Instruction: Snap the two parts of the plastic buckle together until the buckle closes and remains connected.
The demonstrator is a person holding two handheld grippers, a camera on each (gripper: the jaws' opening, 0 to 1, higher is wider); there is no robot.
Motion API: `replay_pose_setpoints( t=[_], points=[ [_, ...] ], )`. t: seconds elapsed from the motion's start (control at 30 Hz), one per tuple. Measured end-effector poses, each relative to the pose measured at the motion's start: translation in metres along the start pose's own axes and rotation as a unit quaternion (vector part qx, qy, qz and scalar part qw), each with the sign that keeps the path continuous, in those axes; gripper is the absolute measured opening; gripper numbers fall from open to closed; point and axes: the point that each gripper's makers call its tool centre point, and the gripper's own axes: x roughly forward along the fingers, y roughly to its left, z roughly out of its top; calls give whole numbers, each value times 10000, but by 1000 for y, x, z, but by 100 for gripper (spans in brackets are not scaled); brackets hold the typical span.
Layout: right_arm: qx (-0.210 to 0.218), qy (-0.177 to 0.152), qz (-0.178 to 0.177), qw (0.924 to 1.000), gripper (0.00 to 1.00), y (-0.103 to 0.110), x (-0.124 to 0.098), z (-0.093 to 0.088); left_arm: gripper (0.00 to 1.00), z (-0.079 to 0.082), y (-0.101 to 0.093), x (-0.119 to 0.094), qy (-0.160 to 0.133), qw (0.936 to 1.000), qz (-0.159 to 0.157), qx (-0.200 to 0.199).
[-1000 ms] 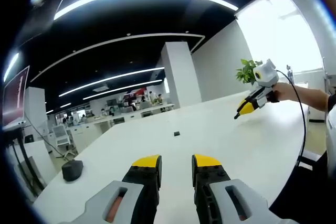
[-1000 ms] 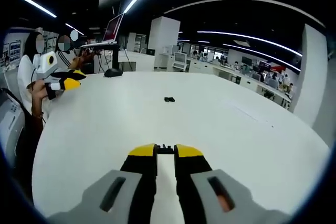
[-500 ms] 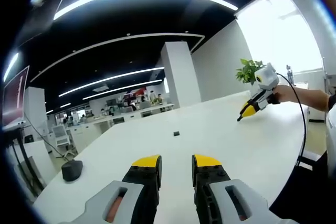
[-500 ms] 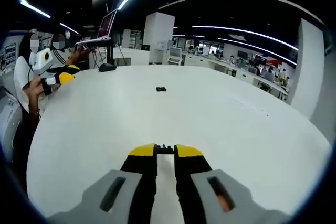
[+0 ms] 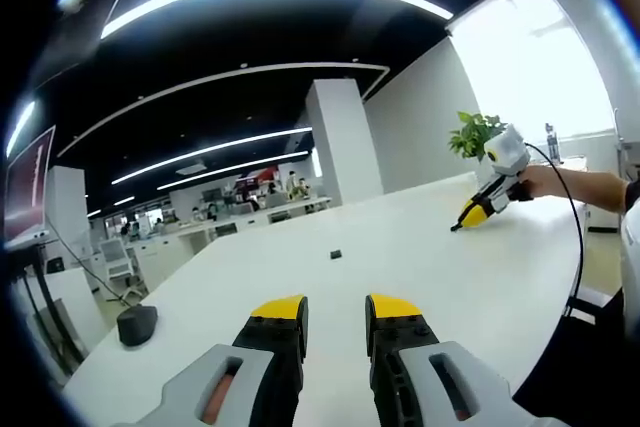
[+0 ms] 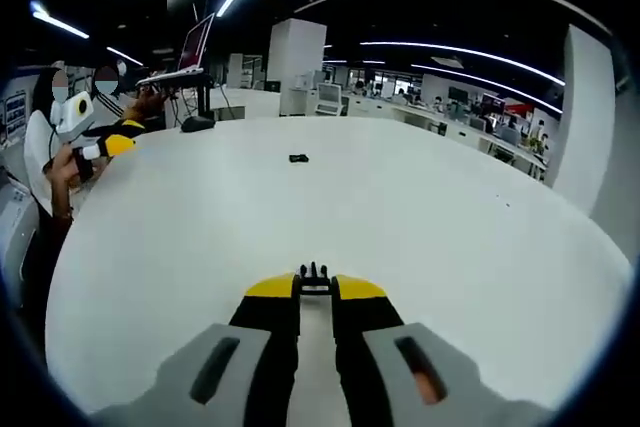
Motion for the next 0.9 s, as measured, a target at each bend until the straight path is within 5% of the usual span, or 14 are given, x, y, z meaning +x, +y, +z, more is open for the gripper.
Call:
replay_pose_setpoints(
  t=[0.9],
  points=[
    [193, -80, -150, 9997, 13, -12, 0, -2, 22, 1, 0, 1, 12, 10000, -3, 26]
  ],
)
